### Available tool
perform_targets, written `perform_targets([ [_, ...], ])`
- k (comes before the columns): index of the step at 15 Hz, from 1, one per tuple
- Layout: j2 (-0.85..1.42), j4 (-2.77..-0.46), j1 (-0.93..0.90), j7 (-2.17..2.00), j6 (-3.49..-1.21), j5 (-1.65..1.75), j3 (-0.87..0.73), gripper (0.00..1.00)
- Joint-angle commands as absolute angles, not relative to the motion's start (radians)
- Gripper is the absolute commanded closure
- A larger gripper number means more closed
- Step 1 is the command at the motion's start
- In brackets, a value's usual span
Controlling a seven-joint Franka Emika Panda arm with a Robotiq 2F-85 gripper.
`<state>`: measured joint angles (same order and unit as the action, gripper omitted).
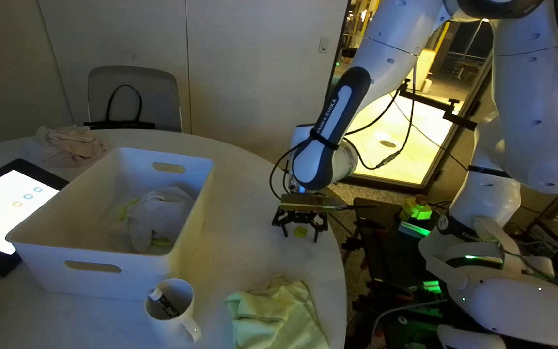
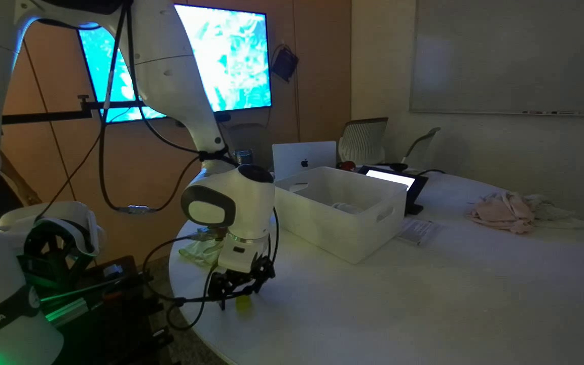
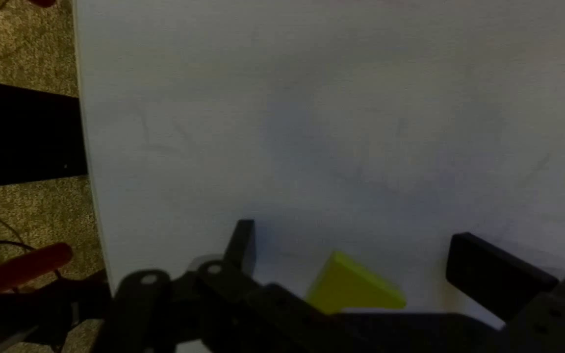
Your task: Put the cloths in the box, then put the marker and the yellow object in the cup
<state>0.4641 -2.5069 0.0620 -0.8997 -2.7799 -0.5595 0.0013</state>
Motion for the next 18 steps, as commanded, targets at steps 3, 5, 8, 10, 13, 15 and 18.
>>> perform_targets([
  [3,0.466,-2.525,0.060,-0.900,-2.808,-0.651,0.018,0.00],
  [5,0.478,-2.512,0.061,-0.899,-2.798,-0.677,0.011,0.00],
  [8,0.482,-2.507,0.059,-0.895,-2.792,-0.708,0.004,0.00],
  [10,0.477,-2.516,0.055,-0.899,-2.789,-0.720,-0.005,0.00],
  [13,0.471,-2.528,0.049,-0.908,-2.787,-0.729,-0.019,0.00],
  [15,0.471,-2.532,0.049,-0.911,-2.786,-0.735,-0.023,0.00],
  [18,0.474,-2.533,0.055,-0.907,-2.786,-0.753,-0.024,0.00],
])
